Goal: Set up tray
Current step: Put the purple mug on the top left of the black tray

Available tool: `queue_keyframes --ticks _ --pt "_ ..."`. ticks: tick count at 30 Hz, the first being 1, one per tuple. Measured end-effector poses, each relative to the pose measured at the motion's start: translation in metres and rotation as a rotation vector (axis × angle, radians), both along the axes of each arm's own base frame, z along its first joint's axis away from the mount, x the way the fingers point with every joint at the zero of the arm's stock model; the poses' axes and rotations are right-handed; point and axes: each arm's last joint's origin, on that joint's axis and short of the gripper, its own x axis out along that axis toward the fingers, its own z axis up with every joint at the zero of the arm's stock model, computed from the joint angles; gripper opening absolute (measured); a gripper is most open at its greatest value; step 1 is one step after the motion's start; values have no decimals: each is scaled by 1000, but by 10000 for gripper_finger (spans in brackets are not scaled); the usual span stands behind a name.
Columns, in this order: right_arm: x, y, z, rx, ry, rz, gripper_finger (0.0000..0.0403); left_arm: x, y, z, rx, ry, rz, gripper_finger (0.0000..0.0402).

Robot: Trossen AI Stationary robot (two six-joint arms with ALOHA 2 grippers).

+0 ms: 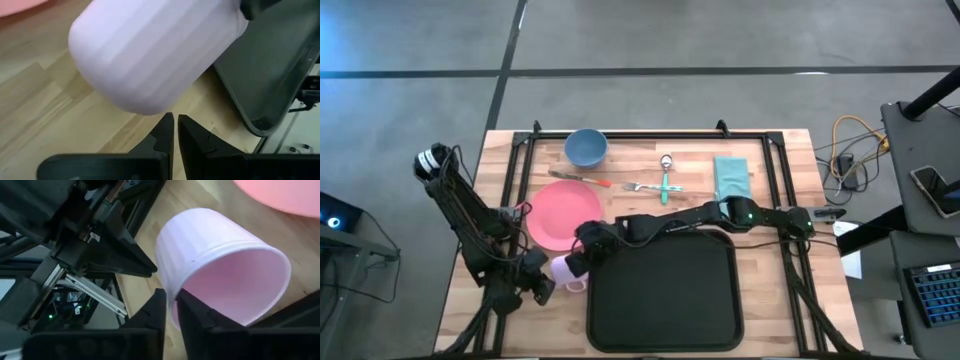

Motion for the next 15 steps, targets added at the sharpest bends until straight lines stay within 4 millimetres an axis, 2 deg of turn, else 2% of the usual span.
queue_keyframes --ticks 4,15 --pt "0 -1 0 -17 -9 11 12 1 -2 4 -6 -6 -6 6" --pt "1 -4 0 -17 -11 22 9 1 -3 5 -20 -7 -12 6"
